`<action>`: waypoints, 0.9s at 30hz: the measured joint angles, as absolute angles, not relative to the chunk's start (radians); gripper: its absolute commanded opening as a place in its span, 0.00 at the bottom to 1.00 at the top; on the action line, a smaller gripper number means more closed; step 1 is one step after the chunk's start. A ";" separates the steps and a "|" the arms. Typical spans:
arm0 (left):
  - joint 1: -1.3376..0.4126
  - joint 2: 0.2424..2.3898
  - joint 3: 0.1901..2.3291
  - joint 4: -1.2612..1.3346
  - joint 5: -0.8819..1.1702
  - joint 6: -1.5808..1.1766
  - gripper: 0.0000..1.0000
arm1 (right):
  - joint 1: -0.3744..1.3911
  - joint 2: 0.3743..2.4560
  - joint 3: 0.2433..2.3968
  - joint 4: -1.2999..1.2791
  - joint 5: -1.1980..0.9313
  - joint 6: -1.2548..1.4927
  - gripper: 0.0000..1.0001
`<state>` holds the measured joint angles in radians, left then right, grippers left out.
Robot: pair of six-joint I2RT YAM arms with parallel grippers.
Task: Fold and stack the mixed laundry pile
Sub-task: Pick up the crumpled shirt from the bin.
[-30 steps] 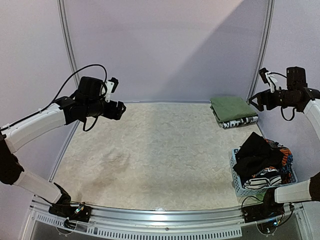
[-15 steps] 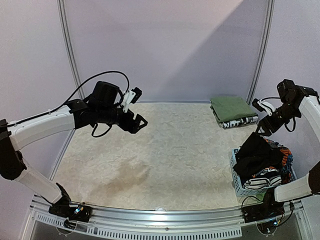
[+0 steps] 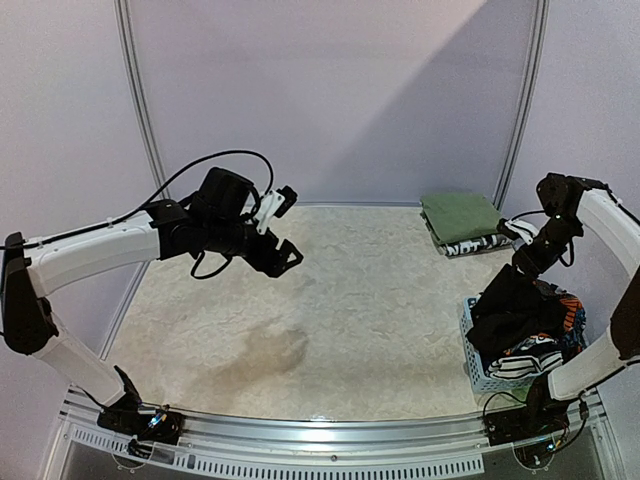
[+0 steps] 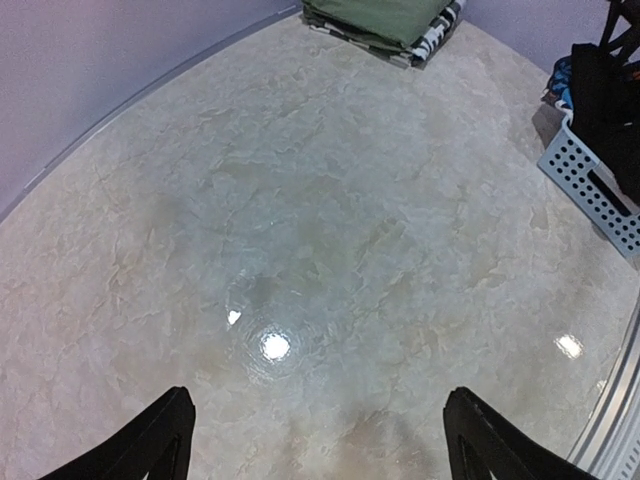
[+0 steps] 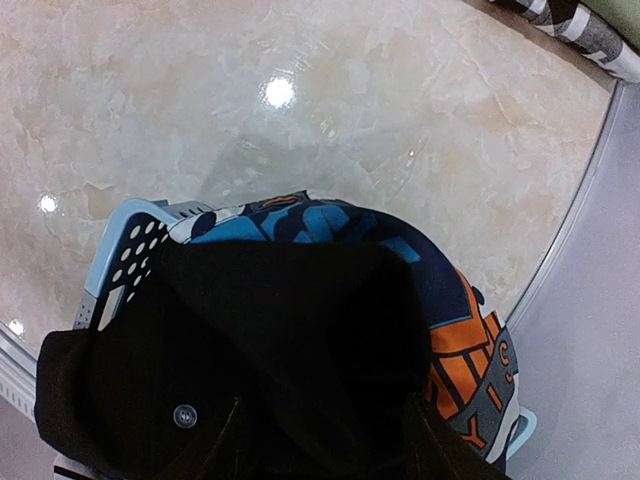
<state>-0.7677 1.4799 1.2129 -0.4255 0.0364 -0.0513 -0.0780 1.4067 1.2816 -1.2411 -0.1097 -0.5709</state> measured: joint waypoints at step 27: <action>-0.768 1.494 1.229 -0.439 0.038 -0.044 0.88 | -0.086 1.279 1.759 -1.364 -0.363 -0.594 0.00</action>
